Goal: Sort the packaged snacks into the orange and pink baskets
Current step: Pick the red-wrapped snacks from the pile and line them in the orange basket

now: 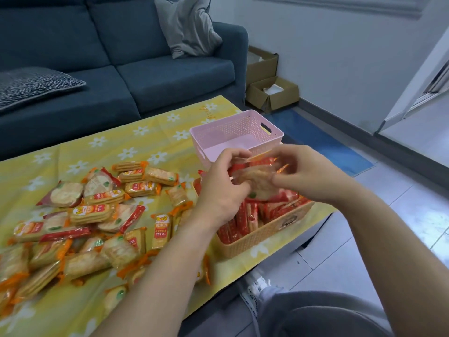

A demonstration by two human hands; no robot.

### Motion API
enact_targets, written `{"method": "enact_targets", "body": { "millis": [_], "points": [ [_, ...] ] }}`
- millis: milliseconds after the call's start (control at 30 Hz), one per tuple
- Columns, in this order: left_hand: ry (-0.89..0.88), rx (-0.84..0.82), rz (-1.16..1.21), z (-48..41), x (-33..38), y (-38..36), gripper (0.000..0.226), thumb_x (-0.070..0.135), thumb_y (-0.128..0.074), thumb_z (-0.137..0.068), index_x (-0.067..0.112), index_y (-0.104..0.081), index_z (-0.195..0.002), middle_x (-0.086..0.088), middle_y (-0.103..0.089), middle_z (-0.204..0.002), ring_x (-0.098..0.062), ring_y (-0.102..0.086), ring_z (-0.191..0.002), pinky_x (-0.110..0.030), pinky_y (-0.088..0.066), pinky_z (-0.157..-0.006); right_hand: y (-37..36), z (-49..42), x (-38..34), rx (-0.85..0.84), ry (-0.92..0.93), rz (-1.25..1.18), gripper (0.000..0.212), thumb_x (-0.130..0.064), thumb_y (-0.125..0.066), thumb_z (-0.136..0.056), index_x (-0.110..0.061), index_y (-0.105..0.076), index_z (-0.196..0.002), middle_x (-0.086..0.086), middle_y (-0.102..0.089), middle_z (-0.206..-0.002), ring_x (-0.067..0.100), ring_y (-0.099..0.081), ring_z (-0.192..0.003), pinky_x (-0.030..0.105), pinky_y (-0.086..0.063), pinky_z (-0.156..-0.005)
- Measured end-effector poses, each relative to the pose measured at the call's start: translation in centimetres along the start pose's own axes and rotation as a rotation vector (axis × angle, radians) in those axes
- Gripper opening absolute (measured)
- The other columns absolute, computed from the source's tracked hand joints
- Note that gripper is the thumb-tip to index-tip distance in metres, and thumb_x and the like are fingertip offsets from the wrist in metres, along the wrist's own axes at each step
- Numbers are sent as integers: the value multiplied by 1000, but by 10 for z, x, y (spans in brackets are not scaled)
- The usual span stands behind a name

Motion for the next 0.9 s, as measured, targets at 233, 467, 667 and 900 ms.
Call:
{"method": "enact_targets", "body": {
  "millis": [233,467,667,900],
  "points": [
    [32,52,-285,0,-2,0,31,5,-58,-89,34,-66,-96,15,-68,-96,-2,-63,-82,-23,-49,-73,8,8,16,205,-155,158,28,-23,-76,-75,-24,-64,-101,3,-70,-86,18,-66,-72,36,-59,-60],
    [-33,-577,-968,13,-22,-18,57,10,-57,-86,51,-60,-126,19,-55,-121,-20,-42,-109,-38,-44,-93,-16,8,12,92,-208,231,45,-31,-76,-78,-22,-55,-116,-1,-63,-76,16,-63,-69,37,-55,-58],
    [-202,-425,-1077,6,-15,-17,25,37,-77,-81,40,-72,-105,16,-59,-106,-18,-46,-104,-32,-40,-83,-43,5,7,-79,-174,308,58,-25,-73,-76,-16,-54,-130,0,-67,-78,17,-70,-69,42,-63,-67],
    [-20,-375,-666,-1,-22,1,34,14,-77,-77,37,-71,-102,14,-64,-104,-11,-58,-97,-32,-49,-86,-56,-1,9,-133,-198,568,36,-34,-73,-73,-18,-60,-103,-3,-62,-80,19,-64,-73,34,-56,-57]
  ]
}}
Point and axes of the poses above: each hand's wrist, its own z-axis away from the middle knuckle, its own y-axis out of the back of the hand, x = y × z, the point moved 7 cm from there along -z, towards the middle knuckle
